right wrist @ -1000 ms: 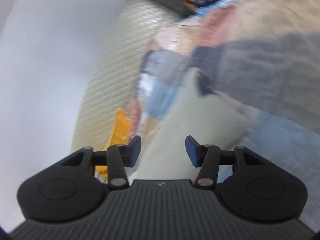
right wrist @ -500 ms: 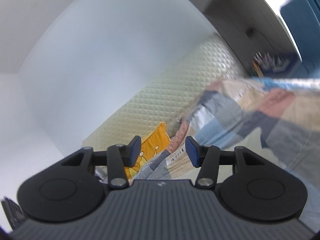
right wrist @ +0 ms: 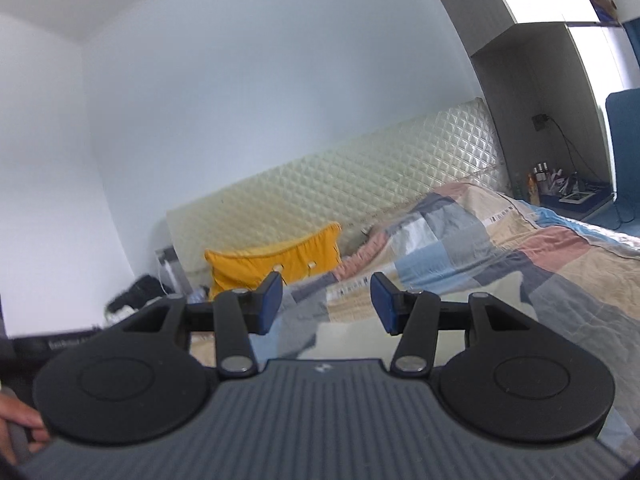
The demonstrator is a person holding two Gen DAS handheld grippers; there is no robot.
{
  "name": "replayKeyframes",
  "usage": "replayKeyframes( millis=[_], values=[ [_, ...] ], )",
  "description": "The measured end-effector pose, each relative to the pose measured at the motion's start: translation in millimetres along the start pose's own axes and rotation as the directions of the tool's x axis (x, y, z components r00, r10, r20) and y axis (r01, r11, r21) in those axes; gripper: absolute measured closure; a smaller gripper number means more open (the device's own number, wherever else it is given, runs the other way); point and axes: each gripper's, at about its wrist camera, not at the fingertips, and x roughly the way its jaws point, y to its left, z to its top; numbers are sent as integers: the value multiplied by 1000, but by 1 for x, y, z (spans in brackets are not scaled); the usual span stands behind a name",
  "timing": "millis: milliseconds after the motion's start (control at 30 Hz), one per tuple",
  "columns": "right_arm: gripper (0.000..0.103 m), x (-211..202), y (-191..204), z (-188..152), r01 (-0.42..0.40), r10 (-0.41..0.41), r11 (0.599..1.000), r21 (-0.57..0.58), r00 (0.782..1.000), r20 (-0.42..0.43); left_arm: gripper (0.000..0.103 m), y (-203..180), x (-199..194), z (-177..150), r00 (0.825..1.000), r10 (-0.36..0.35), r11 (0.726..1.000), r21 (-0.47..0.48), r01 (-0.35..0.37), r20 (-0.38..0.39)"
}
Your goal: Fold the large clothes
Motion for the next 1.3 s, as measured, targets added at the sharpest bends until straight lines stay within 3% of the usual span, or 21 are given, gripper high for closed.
replayKeyframes(
  millis=[333,733,1100,1300],
  values=[
    [50,2,15,-43,103,-108,993,-64,990,-87,31,-6,-2,-34,1000,25,999,43,-24,-14],
    [50,3,28,-73,216,-235,966,-139,961,-143,24,0,13,-61,997,-19,999,39,22,-70],
    [50,7,27,-88,255,-283,952,-169,945,-165,20,1,22,-65,995,-44,998,41,48,-94],
    [43,1,28,-89,292,-317,943,-161,936,-155,5,0,23,-70,991,-67,996,46,73,-114]
  ],
)
